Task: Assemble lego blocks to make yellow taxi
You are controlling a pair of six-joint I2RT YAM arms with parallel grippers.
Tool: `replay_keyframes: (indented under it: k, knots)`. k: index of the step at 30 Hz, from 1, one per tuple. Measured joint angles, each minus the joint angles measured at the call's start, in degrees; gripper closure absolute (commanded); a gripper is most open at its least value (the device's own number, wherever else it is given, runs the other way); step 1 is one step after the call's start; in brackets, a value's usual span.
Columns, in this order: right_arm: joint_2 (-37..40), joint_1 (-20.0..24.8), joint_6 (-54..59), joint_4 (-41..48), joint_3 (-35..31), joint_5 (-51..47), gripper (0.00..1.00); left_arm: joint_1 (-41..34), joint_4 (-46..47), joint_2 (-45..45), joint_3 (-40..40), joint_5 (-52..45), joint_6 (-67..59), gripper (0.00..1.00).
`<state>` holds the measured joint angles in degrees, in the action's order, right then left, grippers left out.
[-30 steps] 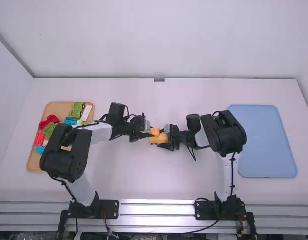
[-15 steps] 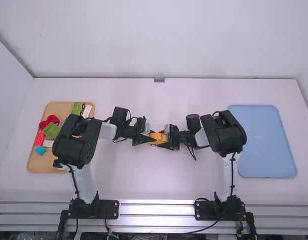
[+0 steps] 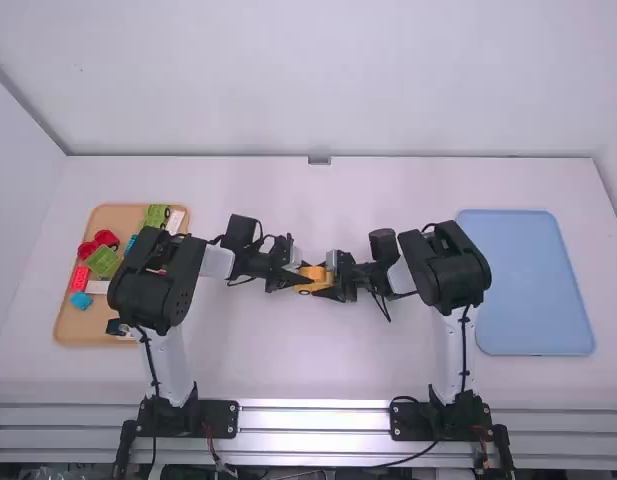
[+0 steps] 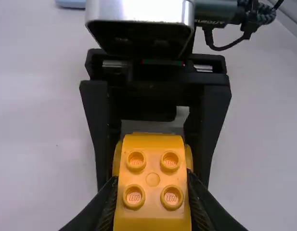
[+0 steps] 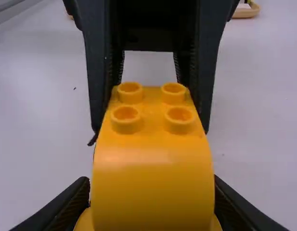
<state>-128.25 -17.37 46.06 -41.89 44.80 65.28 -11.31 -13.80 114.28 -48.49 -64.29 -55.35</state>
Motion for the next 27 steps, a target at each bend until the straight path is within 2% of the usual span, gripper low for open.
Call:
replay_keyframes:
  k: [10,27]
  knots:
    - [0.00,0.28,0.37,0.17,-0.02,0.24,0.49,-2.34,-0.76,-0.20,-0.13,3.45,-0.13,0.93]
    - [0.00,0.66,0.63,0.37,-0.02,0.35,0.48,-4.76,5.01,-2.60,-1.49,11.58,-1.05,0.98]
